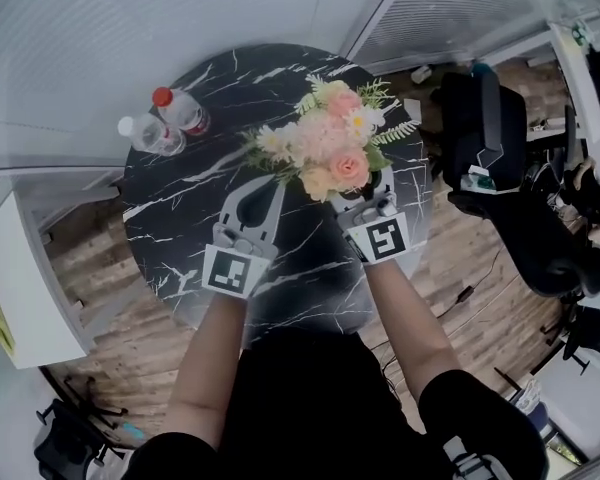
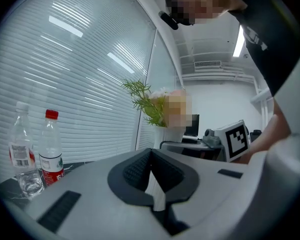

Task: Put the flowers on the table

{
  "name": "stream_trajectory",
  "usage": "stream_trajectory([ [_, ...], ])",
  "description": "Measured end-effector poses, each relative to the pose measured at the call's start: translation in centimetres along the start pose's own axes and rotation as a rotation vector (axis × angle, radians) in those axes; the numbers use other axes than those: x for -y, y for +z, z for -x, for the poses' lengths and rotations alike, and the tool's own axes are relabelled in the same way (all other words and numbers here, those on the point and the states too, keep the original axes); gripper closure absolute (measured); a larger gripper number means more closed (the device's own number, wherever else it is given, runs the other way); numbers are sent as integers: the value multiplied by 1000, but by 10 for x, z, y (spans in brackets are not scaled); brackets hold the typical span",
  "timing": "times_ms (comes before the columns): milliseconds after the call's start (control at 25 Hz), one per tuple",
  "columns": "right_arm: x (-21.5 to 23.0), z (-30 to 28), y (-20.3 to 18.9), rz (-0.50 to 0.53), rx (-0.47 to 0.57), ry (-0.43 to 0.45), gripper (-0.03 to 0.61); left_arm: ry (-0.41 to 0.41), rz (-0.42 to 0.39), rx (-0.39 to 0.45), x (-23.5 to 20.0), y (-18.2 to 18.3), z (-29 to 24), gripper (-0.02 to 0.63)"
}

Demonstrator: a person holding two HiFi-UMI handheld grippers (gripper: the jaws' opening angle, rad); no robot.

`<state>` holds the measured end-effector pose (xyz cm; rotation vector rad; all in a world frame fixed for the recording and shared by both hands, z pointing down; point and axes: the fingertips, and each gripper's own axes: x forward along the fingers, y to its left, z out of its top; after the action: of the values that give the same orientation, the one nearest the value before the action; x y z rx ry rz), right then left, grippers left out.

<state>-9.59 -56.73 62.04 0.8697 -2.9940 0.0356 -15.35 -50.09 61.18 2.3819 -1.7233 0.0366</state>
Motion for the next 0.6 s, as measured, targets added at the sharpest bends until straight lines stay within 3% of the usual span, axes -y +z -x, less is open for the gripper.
stream_trajectory([
  [600,2,19,-5,-64,-50,41,252,-8,-10,-48,20,-3,7,601],
])
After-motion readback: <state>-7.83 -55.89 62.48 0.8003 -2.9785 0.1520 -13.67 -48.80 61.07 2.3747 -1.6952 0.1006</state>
